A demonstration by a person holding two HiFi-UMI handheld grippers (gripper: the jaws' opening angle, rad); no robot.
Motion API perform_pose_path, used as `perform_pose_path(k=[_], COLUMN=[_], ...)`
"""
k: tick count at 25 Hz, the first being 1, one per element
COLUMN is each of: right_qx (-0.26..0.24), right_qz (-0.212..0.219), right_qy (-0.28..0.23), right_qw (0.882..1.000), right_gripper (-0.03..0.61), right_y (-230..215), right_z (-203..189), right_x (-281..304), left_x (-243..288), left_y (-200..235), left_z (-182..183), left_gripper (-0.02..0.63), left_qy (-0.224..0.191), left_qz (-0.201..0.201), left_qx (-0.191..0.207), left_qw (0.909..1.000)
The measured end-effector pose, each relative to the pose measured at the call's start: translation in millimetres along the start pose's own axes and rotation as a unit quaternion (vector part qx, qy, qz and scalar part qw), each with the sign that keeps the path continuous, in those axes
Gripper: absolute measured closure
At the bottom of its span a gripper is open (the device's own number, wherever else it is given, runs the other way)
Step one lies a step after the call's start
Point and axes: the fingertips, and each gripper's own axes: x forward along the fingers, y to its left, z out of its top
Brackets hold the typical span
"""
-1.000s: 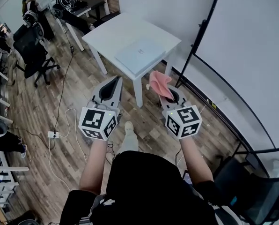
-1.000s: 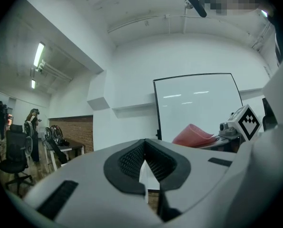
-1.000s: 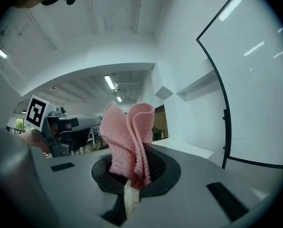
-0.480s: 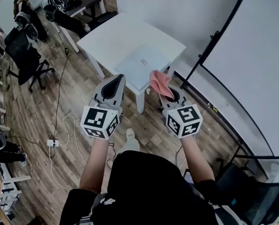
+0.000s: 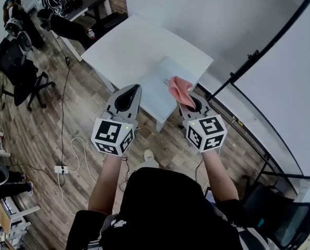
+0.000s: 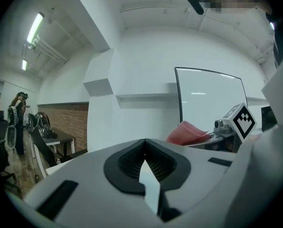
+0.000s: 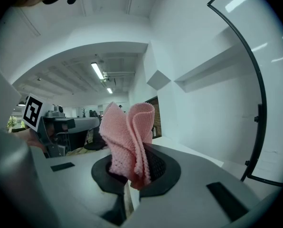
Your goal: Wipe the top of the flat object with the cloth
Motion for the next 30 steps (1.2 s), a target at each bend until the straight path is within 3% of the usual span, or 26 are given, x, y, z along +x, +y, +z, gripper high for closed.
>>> perform_pose_path(k=[7,15,23,30], right_qx=[0.003,0.016,0.025,0.035], right_qz=[-0.022,-0.047,-0.033,-0.012], right_qy=[0.013,0.033,0.038,0.067], right_qw=[1.000,0.998,0.998,0.997], right_gripper=[0.534,0.534,0.534,0.534], right_y=[-3,-33,-67,-98], right_z=[10,-13,-26,-47], right_x=[50,68,79,102], left_x=[28,64,93,114], left_y=[43,35,26,33], left_z=[-11,-54,-82,-118], left_gripper=[0.603,0.601,0.601,0.601], left_qy=[0.008,0.041,0.062,0.093], left_qz=[-0.031,-0.073,-0.079,-0.048], left_qx=[-0.025,-0.055,-0.082,-0.099], left_qw=[0.9992,0.9950,0.9915,0.9896])
